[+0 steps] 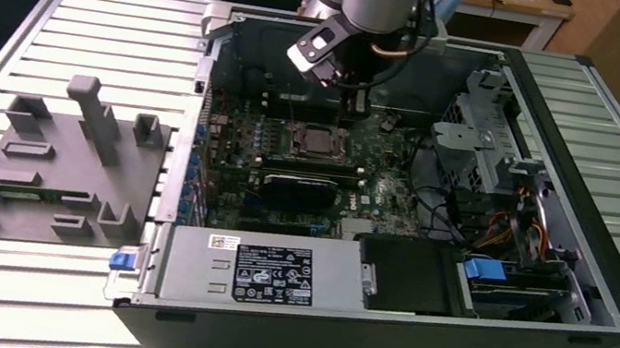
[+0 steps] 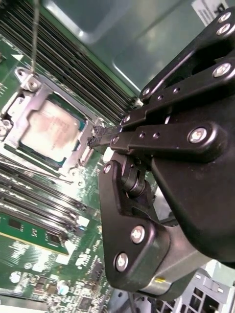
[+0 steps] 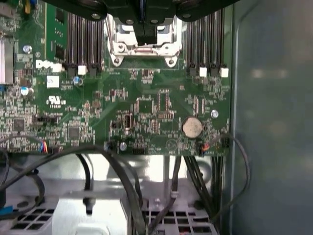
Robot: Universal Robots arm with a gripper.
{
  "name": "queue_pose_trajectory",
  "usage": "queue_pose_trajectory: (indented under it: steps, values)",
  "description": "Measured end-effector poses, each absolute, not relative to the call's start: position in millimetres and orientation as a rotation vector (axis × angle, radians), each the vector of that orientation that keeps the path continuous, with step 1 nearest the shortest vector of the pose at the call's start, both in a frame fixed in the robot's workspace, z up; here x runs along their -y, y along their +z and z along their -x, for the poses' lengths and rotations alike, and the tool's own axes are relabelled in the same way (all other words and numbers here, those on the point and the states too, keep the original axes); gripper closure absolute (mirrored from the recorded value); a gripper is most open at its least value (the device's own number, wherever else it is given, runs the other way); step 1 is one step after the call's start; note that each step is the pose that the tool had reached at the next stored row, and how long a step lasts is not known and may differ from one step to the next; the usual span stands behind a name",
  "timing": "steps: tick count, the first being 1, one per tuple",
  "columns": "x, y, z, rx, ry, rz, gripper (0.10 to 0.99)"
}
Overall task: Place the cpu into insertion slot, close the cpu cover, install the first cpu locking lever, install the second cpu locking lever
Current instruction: 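Close the cpu cover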
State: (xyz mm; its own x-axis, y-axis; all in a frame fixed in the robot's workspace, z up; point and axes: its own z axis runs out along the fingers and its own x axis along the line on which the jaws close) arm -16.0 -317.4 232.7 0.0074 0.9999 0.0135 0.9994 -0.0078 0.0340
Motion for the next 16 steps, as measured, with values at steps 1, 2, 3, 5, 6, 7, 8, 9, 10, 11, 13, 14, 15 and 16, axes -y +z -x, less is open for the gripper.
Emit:
queue_pose_trajectory:
  steps: [1,2,3,5,6,7,8,9,10,11,13,14,15,16]
  values:
    - [317.4,231.9,17.6,-2.202,0.052,-2.219,0.984]
    - [317.5,231.2,19.3,-2.202,0.053,-2.219,0.984]
    - [317.7,230.5,20.7,-2.203,0.052,-2.219,0.984]
    - [318.3,229.4,23.5,-2.202,0.052,-2.219,0.984]
    - [318.7,228.7,24.8,-2.203,0.053,-2.219,0.984]
    - [318.9,228.3,26.4,-2.202,0.053,-2.219,0.984]
    - [319.0,227.9,28.4,-2.202,0.052,-2.219,0.984]
    - [319.0,227.5,30.6,-2.202,0.052,-2.219,0.984]
    - [319.1,227.0,33.0,-2.203,0.052,-2.219,0.984]
    - [319.1,226.5,35.1,-2.203,0.052,-2.219,0.984]
    - [319.3,225.5,39.1,-2.202,0.053,-2.219,0.984]
    - [319.4,224.8,40.9,-2.202,0.052,-2.219,0.984]
    - [319.6,224.0,42.2,-2.203,0.053,-2.219,0.984]
    - [319.9,223.3,43.2,-2.203,0.053,-2.219,0.984]
